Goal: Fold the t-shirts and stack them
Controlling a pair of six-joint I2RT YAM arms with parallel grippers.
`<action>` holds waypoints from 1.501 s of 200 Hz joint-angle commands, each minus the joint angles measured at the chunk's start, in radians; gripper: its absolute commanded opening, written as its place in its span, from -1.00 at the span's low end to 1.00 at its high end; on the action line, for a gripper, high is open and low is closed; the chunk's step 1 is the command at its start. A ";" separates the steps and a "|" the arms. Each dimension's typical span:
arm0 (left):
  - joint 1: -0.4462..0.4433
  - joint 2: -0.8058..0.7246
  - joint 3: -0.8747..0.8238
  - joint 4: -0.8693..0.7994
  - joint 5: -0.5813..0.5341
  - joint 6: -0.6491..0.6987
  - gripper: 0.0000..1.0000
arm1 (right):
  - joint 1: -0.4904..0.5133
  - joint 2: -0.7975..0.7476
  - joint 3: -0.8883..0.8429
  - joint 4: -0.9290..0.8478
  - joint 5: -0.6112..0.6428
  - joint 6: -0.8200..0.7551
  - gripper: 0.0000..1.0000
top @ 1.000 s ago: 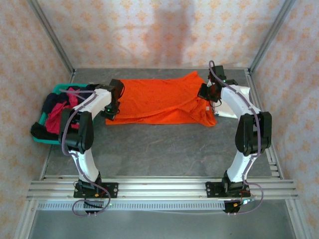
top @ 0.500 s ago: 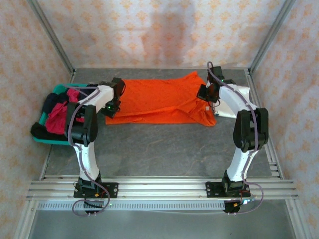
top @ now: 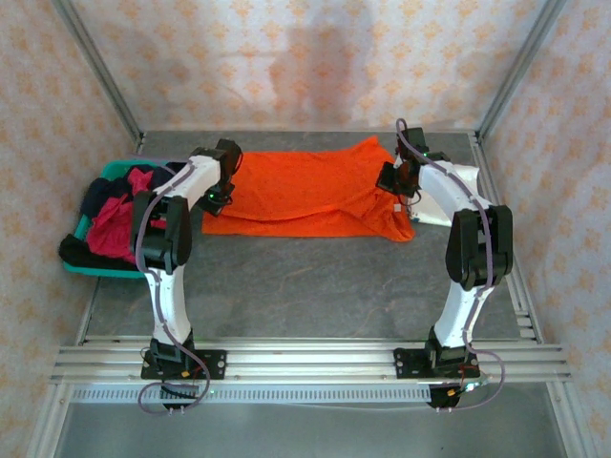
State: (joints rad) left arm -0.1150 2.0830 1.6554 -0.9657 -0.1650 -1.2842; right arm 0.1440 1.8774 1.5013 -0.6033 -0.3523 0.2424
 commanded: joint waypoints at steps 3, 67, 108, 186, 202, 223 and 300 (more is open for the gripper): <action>0.017 0.027 0.032 -0.056 -0.053 0.017 -1.00 | -0.003 0.017 0.030 0.022 0.009 0.004 -1.00; 0.021 0.069 0.084 -0.065 -0.053 0.042 -0.97 | -0.004 0.063 0.076 0.027 0.012 0.008 -1.00; 0.020 0.057 0.058 -0.055 -0.042 0.039 0.19 | -0.003 0.036 0.070 0.042 0.010 -0.018 -0.17; -0.084 -0.113 -0.063 0.075 -0.047 0.152 0.99 | -0.005 -0.165 -0.226 0.058 0.119 -0.103 0.07; -0.123 -0.099 -0.049 0.048 -0.049 0.142 0.99 | -0.004 -0.159 -0.264 0.047 0.120 -0.105 -0.03; -0.152 -0.081 -0.074 0.074 0.001 0.122 0.99 | -0.005 -0.131 -0.275 0.008 0.131 -0.105 -0.16; -0.152 -0.044 -0.223 0.199 0.121 0.054 0.95 | -0.017 -0.047 -0.228 -0.053 0.163 -0.133 -0.82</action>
State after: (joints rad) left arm -0.2771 2.0193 1.4406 -0.7921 -0.0555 -1.2064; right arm 0.1429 1.7878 1.2358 -0.6201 -0.2359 0.1249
